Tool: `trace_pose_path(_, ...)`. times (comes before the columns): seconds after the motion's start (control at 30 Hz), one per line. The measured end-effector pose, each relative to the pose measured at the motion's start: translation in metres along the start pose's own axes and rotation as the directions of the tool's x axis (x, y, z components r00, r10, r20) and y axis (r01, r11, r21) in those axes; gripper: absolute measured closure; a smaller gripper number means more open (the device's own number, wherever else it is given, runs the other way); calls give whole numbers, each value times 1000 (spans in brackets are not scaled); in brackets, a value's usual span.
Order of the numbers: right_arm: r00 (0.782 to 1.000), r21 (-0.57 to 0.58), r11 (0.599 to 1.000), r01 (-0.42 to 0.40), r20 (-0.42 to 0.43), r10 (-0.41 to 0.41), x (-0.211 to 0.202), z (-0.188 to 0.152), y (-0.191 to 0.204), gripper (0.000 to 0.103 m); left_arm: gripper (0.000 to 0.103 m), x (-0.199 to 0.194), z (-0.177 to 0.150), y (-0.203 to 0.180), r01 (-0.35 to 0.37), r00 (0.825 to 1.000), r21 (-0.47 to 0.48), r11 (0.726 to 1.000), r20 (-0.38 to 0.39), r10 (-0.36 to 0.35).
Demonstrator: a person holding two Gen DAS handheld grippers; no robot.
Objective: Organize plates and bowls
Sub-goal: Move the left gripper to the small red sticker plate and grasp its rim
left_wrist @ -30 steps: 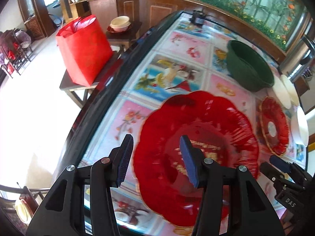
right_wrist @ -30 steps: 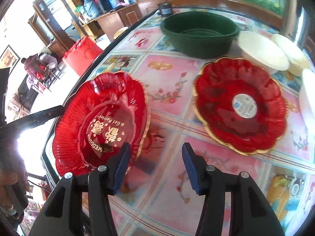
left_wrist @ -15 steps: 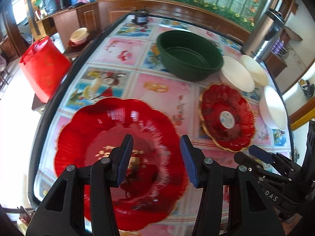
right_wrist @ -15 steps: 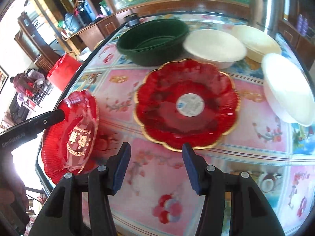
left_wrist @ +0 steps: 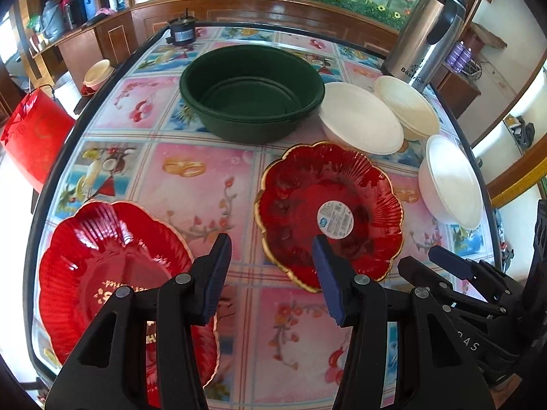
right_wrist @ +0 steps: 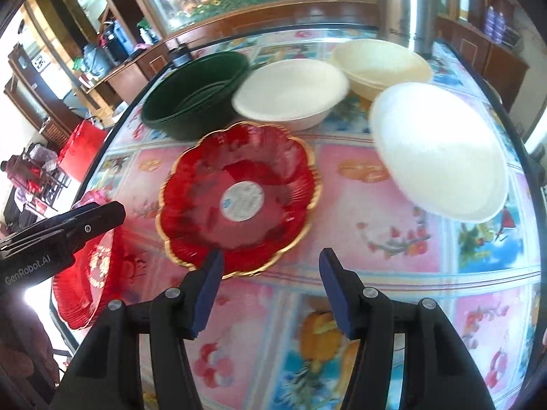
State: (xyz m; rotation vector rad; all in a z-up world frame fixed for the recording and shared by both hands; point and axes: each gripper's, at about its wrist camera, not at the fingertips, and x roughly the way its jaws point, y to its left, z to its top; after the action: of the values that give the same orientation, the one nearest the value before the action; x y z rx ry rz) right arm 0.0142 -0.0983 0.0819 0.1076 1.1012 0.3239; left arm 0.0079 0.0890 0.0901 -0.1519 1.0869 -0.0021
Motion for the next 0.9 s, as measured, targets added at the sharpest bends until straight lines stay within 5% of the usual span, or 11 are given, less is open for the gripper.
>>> trace_pose_path(0.9,998,16,1000,-15,-59,16,27,34,-24,42,54,54,32,-9,-68,996,-12,998,-58,67)
